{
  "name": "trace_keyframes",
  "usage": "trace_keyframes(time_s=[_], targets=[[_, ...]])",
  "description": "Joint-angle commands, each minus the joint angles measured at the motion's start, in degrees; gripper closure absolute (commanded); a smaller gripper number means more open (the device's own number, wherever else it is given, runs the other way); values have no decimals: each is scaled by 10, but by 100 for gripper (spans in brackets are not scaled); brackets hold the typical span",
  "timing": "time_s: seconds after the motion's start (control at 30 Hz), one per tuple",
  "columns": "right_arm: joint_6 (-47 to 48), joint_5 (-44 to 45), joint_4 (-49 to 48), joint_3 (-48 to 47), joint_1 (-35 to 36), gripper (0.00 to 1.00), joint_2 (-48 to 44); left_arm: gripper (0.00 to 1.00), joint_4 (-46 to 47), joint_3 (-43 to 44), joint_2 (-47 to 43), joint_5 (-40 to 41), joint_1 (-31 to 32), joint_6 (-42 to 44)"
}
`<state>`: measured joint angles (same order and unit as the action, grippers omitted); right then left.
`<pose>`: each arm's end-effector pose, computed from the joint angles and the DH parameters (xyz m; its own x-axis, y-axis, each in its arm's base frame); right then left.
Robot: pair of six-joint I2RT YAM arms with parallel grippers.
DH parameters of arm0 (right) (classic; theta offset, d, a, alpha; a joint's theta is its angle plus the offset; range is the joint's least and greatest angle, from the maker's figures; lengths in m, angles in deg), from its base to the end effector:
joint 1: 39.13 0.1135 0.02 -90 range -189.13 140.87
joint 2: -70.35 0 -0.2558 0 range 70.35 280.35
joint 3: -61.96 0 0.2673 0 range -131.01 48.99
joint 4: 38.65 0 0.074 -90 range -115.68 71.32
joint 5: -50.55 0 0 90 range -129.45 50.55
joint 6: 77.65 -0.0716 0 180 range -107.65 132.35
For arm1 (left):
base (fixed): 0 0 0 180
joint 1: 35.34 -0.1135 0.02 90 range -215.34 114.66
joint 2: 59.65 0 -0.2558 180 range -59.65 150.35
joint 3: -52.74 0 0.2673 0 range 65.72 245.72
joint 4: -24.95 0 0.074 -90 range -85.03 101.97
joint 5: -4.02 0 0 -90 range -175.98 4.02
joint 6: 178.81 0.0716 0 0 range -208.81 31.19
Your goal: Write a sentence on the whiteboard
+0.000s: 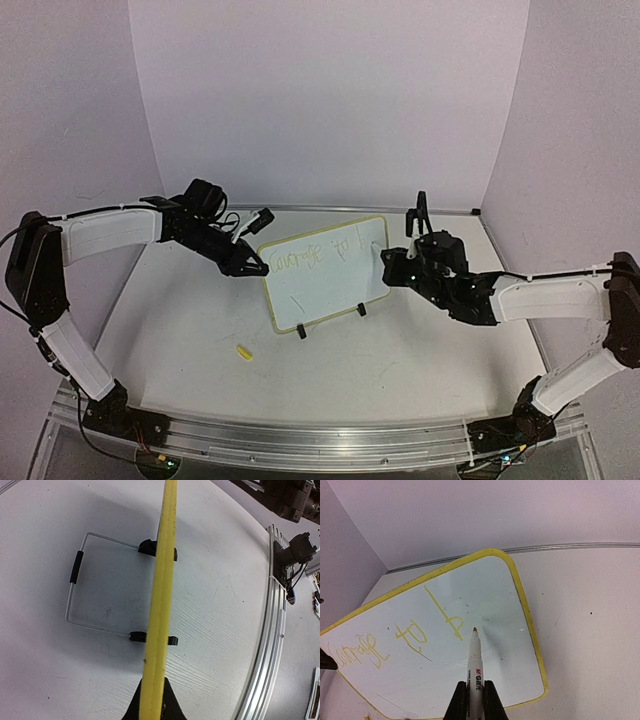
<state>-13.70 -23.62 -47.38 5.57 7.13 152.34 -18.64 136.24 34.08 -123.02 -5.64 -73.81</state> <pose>0.2645 0.2481 0.2098 -0.4062 0.1866 -0.8945 -0.3742 0.8591 0.3491 0.3062 -0.2243 0.2154 -0.4949 0.5201 -0.6961 0.8618 0.3960 -0.3169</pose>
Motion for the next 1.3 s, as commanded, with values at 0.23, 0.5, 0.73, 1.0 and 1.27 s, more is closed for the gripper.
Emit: trace_keyframes(time_s=[0.23,0.5,0.73,1.0,1.27], targets=[[28,8,-15,-51,-1,100,46,100,-23,3,-5,72,-2,28],[32,15,-17,-60,0,100,63,100,-24,3,-4,72,-2,28],[25,46,-17,-55,-1,100,62,100,-23,4,-1,72,-2,28],[40,58,-21,-62,-1,100,53,100,-23,4,-1,72,-2,28],[52,34,-30,-67,0,100,60,100,-23,4,-2,72,-2,28]])
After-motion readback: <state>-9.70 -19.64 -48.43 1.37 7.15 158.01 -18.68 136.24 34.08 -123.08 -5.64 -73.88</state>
